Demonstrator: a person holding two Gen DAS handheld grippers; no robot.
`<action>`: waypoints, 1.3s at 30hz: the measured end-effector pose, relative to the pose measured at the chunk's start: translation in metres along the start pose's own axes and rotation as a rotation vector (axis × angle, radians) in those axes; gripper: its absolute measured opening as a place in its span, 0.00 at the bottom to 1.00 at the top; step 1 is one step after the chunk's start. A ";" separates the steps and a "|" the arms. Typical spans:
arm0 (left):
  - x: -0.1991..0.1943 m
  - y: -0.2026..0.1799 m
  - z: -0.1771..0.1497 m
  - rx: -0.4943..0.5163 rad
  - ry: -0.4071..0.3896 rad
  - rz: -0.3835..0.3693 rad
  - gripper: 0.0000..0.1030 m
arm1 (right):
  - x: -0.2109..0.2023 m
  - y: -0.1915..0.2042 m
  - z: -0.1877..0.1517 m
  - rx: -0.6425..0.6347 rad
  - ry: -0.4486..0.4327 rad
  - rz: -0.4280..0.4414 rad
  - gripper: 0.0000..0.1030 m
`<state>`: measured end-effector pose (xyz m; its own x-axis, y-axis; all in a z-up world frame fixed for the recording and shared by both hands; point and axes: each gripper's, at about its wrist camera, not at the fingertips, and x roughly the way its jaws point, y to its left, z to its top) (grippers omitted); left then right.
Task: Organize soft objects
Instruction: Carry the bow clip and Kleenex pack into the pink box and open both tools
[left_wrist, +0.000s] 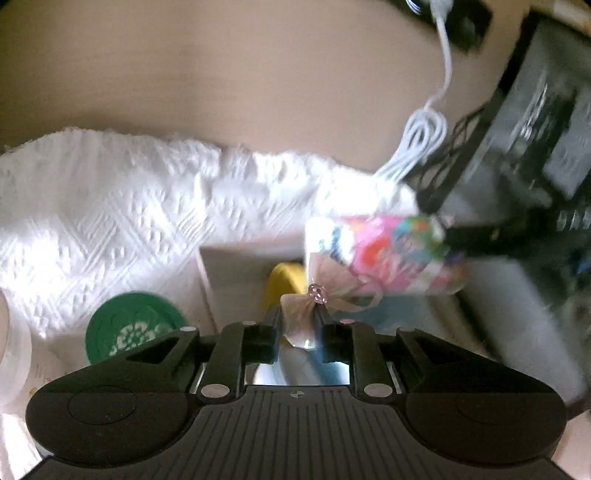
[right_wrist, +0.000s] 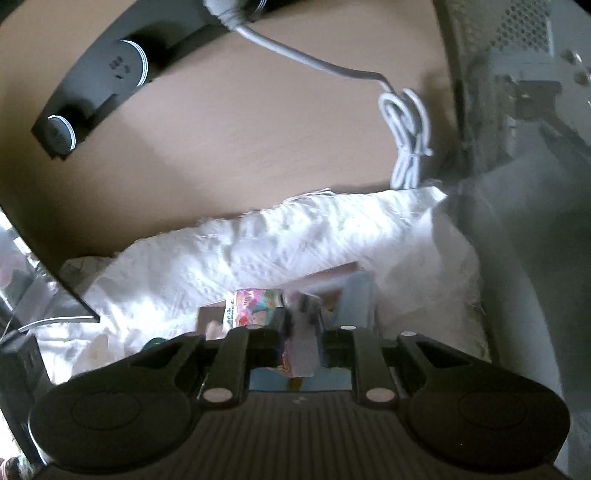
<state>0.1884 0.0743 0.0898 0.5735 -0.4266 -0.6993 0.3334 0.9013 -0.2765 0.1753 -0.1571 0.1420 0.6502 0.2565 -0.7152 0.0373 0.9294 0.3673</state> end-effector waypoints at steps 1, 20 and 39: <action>0.002 -0.003 -0.003 0.034 -0.001 0.015 0.20 | -0.002 0.000 0.000 0.001 -0.011 0.010 0.15; -0.035 0.007 0.003 0.041 -0.089 0.024 0.23 | 0.081 0.015 -0.030 -0.060 0.148 -0.018 0.13; -0.042 -0.006 -0.023 0.144 -0.072 -0.029 0.26 | 0.004 0.029 -0.103 -0.175 0.118 0.025 0.55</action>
<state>0.1447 0.0890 0.1059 0.6129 -0.4611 -0.6416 0.4513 0.8709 -0.1948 0.1006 -0.1014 0.0883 0.5555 0.2995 -0.7757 -0.1163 0.9517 0.2842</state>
